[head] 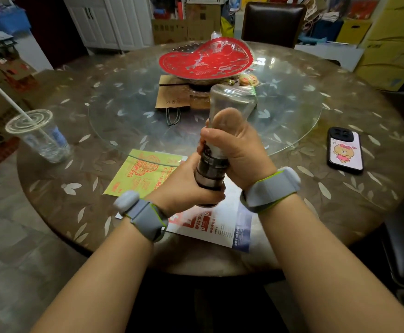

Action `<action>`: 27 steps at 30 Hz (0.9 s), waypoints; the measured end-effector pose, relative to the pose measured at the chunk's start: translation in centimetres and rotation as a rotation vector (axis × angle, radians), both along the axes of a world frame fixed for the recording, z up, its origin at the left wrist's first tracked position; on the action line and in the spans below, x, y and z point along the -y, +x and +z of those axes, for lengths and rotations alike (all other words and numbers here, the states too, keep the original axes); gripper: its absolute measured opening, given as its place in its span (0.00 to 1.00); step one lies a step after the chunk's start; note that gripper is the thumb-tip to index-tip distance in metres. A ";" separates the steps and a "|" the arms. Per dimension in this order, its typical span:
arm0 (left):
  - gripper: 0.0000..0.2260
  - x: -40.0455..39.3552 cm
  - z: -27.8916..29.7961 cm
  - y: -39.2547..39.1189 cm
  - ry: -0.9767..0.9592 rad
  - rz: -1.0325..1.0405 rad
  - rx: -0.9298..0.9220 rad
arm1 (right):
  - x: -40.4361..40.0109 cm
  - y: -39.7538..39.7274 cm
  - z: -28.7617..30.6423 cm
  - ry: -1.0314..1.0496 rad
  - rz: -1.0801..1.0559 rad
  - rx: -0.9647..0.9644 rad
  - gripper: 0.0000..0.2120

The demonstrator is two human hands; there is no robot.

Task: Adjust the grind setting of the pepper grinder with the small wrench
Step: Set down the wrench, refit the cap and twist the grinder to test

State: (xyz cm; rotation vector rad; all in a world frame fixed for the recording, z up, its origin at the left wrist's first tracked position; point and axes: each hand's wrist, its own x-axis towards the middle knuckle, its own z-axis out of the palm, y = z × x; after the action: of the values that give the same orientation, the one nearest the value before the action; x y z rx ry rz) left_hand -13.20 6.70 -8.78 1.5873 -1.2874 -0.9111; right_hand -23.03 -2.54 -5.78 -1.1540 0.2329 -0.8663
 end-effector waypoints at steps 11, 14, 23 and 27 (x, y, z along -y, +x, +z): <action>0.18 -0.2 -0.6 -0.4 -0.009 -0.040 -0.022 | -0.5 -0.4 -0.2 -0.006 0.010 -0.047 0.13; 0.22 0.4 -1.3 -0.7 -0.070 0.135 0.101 | -0.9 0.1 -0.3 -0.035 -0.221 -0.079 0.13; 0.38 0.6 -1.8 -2.7 -0.136 0.458 0.307 | -2.4 1.7 -2.0 0.122 -0.695 -0.060 0.18; 0.41 0.5 -1.1 -1.7 -0.041 0.346 0.317 | -2.2 0.9 -1.6 0.148 -0.565 -0.080 0.18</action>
State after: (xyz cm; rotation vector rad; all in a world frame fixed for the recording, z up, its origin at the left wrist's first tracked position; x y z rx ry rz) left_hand -14.85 6.17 -9.83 1.8999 -1.1786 -0.4284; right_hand -22.10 -0.34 -7.34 -0.9960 0.7002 -1.2731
